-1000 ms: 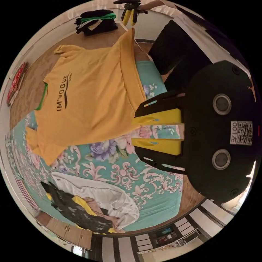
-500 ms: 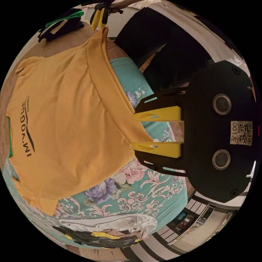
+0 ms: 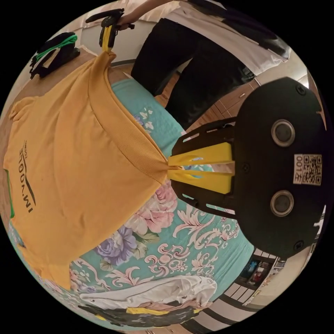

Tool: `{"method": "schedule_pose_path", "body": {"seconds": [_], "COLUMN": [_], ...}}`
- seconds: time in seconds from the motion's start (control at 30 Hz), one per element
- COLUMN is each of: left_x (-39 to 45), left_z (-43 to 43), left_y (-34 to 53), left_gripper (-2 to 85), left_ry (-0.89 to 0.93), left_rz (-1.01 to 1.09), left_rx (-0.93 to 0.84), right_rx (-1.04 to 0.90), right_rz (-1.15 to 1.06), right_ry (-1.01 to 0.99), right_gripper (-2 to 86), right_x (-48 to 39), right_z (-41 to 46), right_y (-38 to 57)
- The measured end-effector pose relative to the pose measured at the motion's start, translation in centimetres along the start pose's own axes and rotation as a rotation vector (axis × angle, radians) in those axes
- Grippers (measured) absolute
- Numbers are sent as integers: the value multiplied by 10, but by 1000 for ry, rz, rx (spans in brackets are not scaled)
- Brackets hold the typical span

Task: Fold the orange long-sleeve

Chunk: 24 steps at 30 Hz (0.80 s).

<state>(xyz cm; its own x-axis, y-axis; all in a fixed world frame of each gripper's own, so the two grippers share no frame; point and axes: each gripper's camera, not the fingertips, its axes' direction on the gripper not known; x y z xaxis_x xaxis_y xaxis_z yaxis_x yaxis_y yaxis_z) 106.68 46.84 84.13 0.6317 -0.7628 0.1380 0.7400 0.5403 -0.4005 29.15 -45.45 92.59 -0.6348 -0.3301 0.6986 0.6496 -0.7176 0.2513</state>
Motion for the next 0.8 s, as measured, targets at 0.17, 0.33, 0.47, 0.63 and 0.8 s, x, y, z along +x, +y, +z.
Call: {"method": "schedule_pose_path", "body": {"seconds": [0.17,0.33,0.47,0.63,0.8], "left_x": [-14,-22,-21,-13,-3], "left_z": [-4,10,31,60,7], "left_y": [21,19,6,13,-7], "left_gripper": [-10,-9,-9,-10,-10], "left_ry": [-75,-103,-79,-86,65], "left_rz": [-46,-106,-161,-221,-371], "left_rx": [41,35,-45,-183,99], "right_rx": [74,21,-129,-65,242], "right_rz": [181,231,185,141,162], "right_ry": [-145,-181,-60,103,448], "right_gripper": [8,6,5,7,15], "right_x": [11,8,-18,-37,-23], "right_z": [3,25,38,1,-107], "right_y": [19,34,54,58,11]}}
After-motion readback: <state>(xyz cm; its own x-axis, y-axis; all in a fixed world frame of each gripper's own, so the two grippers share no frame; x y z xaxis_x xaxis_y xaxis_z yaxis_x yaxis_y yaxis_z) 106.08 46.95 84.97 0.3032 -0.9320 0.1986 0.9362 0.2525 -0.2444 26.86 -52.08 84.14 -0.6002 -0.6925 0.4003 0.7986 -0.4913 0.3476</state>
